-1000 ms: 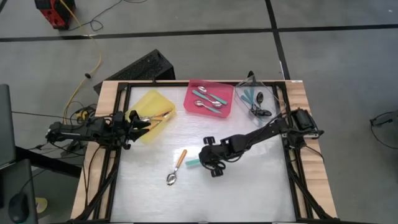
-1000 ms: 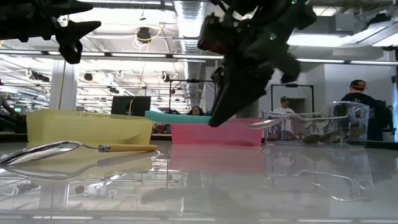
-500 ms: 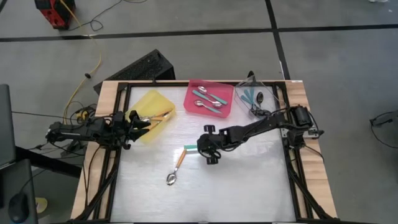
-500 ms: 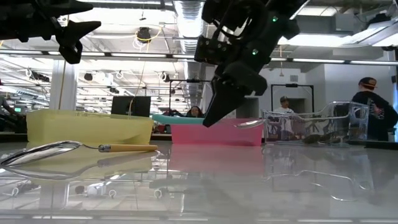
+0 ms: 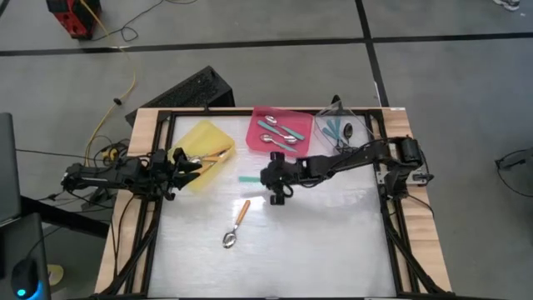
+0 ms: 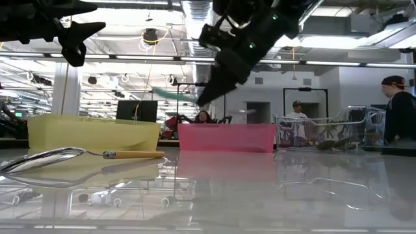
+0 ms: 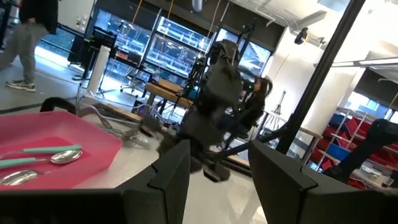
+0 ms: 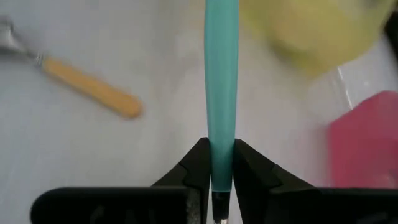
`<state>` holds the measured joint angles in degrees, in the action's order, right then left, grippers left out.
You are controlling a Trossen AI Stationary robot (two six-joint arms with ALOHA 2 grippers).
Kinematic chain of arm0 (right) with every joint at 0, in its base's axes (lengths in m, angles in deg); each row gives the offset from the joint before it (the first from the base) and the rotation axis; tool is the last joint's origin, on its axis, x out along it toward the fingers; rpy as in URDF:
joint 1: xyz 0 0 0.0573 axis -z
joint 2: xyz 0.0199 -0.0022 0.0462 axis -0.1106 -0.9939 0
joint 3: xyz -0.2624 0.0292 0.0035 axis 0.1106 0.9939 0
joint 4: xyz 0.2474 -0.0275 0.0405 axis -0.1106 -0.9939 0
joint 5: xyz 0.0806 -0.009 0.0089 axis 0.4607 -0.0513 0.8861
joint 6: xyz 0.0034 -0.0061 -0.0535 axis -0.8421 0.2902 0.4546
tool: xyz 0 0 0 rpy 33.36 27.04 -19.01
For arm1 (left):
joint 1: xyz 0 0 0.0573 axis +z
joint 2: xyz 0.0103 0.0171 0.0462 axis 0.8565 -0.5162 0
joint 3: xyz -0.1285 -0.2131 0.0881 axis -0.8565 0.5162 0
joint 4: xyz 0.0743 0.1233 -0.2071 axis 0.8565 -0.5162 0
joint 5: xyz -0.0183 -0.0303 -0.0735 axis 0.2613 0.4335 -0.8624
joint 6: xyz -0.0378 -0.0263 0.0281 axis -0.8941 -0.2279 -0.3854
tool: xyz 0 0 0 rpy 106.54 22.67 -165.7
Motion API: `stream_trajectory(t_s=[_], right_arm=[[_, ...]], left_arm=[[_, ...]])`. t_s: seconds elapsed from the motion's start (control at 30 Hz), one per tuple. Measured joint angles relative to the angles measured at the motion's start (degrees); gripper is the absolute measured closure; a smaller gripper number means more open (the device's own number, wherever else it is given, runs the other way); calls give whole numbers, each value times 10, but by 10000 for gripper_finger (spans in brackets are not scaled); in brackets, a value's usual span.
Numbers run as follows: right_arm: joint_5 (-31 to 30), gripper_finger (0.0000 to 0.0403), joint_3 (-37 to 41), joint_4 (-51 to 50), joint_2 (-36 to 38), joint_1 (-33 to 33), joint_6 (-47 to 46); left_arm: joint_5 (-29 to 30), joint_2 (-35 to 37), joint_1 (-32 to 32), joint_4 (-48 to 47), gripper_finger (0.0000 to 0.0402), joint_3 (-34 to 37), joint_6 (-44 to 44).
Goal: Sort silverware by color (type)
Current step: Put the green spoon into the red bin
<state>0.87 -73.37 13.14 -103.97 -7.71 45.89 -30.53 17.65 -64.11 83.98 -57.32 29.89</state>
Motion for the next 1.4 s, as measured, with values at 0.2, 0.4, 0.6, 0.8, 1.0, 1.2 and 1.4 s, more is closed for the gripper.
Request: stream_trajectory(t_s=[0.2, 0.4, 0.6, 0.8, 1.0, 1.2, 1.4], right_arm=[[0, 326, 0, 52, 32, 35, 22], [8, 326, 0, 77, 75, 79, 37], [82, 326, 0, 109, 112, 129, 43], [161, 326, 0, 156, 118, 186, 30], [203, 326, 2, 161, 106, 235, 23], [256, 326, 32, 274, 108, 282, 20], [281, 326, 64, 352, 108, 336, -13]], left_arm=[[0, 0, 0, 0, 253, 0, 0], [0, 0, 0, -1, 253, 0, -2], [0, 0, 0, -1, 253, 0, -2], [0, 0, 0, -1, 253, 0, 11], [0, 0, 0, -1, 253, 0, 20], [5, 0, 0, 0, 253, 0, 36], [13, 0, 0, 0, 253, 0, 37]])
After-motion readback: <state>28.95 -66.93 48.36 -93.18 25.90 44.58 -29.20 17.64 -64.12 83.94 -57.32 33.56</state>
